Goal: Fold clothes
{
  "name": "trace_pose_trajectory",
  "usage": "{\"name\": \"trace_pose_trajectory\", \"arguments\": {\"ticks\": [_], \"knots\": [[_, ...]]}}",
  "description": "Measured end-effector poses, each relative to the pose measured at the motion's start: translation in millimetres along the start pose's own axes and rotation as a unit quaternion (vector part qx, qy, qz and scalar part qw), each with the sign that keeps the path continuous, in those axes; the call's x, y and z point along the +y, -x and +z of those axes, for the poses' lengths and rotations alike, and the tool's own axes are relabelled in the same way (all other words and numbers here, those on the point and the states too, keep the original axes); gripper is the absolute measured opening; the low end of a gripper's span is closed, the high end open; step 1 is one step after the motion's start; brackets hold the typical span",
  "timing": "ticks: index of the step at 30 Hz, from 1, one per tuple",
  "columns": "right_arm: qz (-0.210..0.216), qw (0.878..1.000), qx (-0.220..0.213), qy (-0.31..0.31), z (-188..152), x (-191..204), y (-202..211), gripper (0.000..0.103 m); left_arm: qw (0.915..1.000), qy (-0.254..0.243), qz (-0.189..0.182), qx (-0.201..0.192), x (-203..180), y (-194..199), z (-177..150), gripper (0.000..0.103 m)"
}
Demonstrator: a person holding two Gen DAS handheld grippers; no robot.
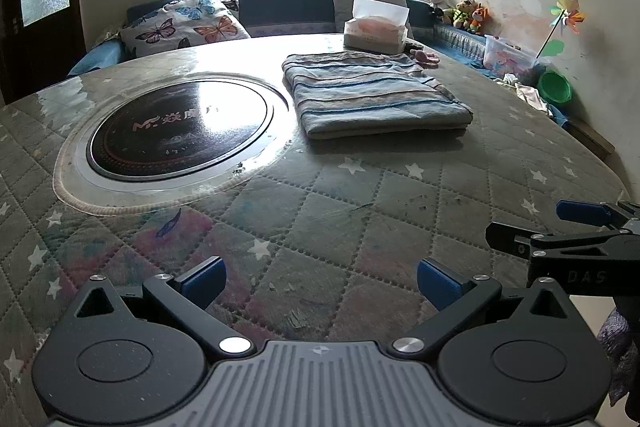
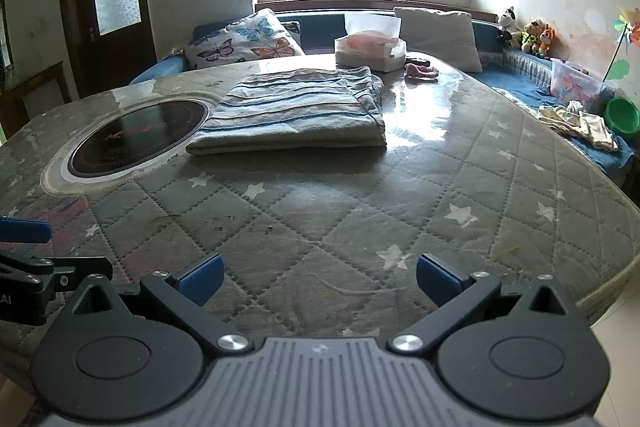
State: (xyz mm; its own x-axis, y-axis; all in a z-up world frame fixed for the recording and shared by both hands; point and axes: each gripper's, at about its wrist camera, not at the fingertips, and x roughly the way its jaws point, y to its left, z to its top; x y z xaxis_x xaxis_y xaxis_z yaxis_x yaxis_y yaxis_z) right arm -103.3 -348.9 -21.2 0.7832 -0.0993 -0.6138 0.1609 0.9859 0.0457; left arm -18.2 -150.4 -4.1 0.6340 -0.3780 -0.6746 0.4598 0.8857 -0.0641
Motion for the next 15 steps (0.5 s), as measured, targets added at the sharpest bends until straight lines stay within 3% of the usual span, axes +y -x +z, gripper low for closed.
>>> {"name": "trace_pose_trajectory", "arguments": {"ticks": [15], "knots": [[-0.001, 1.0, 0.0, 0.002, -0.5, 3.0, 0.6, 0.103, 1.0, 0.001, 0.005, 0.0, 0.1, 0.4, -0.8, 0.103]]}}
